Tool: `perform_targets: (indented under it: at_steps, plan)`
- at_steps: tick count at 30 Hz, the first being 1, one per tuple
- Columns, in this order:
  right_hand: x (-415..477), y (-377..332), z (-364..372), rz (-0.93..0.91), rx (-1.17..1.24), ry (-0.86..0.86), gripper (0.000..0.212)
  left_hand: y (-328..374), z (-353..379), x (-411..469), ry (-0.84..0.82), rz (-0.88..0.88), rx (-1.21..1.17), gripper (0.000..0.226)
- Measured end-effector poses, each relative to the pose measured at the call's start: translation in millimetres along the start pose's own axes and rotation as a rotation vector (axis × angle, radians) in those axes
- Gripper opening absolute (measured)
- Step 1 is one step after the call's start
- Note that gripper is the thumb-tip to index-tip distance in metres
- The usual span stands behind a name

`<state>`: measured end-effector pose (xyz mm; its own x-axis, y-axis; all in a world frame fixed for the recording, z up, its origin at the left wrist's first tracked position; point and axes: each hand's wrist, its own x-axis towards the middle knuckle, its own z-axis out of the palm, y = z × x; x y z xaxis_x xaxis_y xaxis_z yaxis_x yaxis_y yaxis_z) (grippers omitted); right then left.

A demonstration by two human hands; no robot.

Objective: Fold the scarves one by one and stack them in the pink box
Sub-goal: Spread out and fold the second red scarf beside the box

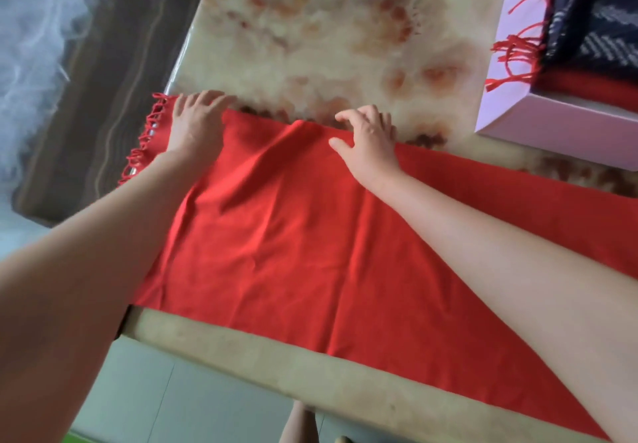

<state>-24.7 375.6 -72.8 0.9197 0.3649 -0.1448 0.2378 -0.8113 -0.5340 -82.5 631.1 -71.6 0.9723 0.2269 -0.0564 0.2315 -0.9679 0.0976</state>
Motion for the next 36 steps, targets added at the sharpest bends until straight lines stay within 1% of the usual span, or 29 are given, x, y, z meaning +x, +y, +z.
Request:
perform_targets:
  at_steps: [3,7,9,13,17,19,25,27,29,31,33,34,36]
  plan:
    - [21.0,-14.5,8.8,0.023,-0.024,-0.073,0.033,-26.0,-6.8,10.5,-0.085,-0.085,0.030,0.049]
    - [31.9,-28.5,16.2,0.051,0.030,-0.104,0.035,-50.9,-9.8,17.0,-0.089,-0.121,0.051,0.041]
    - [33.7,-33.3,18.6,0.044,-0.002,-0.135,0.035,-59.5,-11.9,20.1,-0.091,-0.111,0.037,0.034]
    - [36.0,-36.6,23.6,0.072,-0.020,-0.141,0.025,-71.4,-19.8,24.8,-0.124,-0.081,-0.032,0.025]
    - [37.7,-39.6,27.5,0.100,-0.021,-0.101,0.021,-82.2,-23.2,28.8,-0.086,-0.157,-0.135,0.020]
    - [37.4,-41.4,30.4,0.093,-0.034,-0.067,0.020,-84.9,-23.1,30.4,-0.070,-0.161,-0.178,0.018]
    - [30.0,-40.9,35.9,0.067,-0.049,0.024,0.016,-83.8,-19.7,32.2,0.048,-0.222,-0.310,0.022]
    - [29.1,-42.5,37.4,0.060,-0.080,0.036,0.015,-84.2,-16.0,34.8,0.073,-0.185,-0.284,0.021]
    - [26.7,-44.4,39.8,0.047,-0.139,0.065,0.016,-82.7,-13.6,37.2,0.110,-0.179,-0.279,0.026]
    - [20.4,-49.0,41.5,0.017,-0.187,0.116,0.026,-88.0,-11.6,37.1,0.131,-0.253,-0.344,0.033]
    - [11.8,-58.7,45.6,-0.088,-0.164,0.143,0.035,-101.2,-11.1,29.9,0.066,-0.383,-0.417,0.034]
    - [6.8,-64.8,48.0,-0.159,-0.139,0.123,0.036,-108.1,-10.7,24.6,0.012,-0.442,-0.441,0.033]
    - [-5.2,-74.1,57.8,-0.299,-0.138,0.012,0.038,-116.1,-11.6,10.6,-0.131,-0.492,-0.452,0.029]
